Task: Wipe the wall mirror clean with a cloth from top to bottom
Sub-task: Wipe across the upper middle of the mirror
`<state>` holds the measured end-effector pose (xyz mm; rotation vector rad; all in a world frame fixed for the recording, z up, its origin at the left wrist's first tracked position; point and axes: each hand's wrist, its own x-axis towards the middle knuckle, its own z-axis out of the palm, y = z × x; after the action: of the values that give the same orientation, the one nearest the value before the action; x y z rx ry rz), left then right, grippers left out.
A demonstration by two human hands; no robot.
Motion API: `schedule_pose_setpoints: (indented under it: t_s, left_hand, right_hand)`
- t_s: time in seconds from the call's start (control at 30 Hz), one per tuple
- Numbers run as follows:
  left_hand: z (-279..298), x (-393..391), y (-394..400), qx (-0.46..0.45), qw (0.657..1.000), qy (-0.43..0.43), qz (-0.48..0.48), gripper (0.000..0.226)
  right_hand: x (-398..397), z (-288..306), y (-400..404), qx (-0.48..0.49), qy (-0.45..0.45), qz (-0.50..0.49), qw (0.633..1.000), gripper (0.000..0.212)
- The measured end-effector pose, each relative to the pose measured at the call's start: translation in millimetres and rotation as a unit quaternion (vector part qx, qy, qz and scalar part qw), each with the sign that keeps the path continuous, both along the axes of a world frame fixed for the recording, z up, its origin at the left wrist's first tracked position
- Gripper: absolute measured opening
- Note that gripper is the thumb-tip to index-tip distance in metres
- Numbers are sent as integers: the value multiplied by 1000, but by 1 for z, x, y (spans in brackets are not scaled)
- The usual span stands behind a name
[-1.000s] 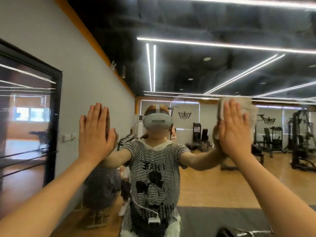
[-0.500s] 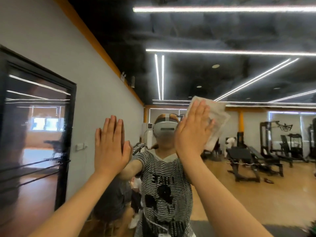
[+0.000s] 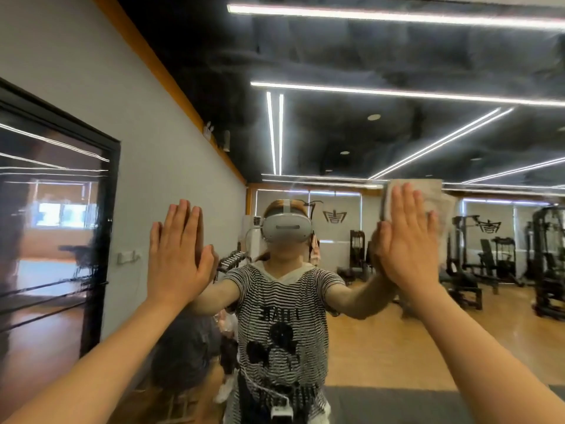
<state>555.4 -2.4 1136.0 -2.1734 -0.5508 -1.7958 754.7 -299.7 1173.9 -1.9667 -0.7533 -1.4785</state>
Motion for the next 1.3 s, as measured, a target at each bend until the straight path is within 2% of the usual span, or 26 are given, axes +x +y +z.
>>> schedule_pose_setpoints:
  t_s: [0.1, 0.23, 0.3, 0.43, 0.63, 0.97, 1.1, 1.17, 1.23, 1.3]
  left_hand:
    - [0, 2, -1, 1, 1000, -9, 2, 69]
    - [1, 1, -2, 20, 1000, -16, 17, 69]
    - [0, 2, -2, 21, 999, -22, 14, 69]
    - [0, 3, 0, 23, 999, -21, 10, 69]
    - [-2, 1, 0, 8, 1000, -8, 2, 69]
    - [3, -14, 4, 24, 999, 26, -16, 67]
    - [17, -48, 26, 98, 992, 83, -6, 59]
    - [20, -70, 50, 105, 990, 96, -3, 59]
    - [19, -95, 80, 91, 993, 78, 5, 59]
    - [16, -124, 114, 34, 999, 21, 20, 59]
  right_hand:
    - [4, -3, -8, 38, 16, -10, 999, 63]
    - [-12, 1, 24, 162, 84, -8, 983, 63]
    - [-25, 3, 43, 182, 95, -8, 979, 64]
    - [-52, -2, 83, 96, 36, 12, 995, 61]
    - [-94, -12, 154, 9, -43, 26, 999, 58]
    - [-96, -14, 161, 5, -54, 21, 998, 59]
    - [-97, -13, 159, -2, -51, 12, 999, 59]
    - [-99, -13, 159, -3, -49, 3, 999, 59]
    - [-99, -14, 160, -3, -47, -4, 999, 59]
    - [-100, -13, 160, -6, -42, -11, 999, 60]
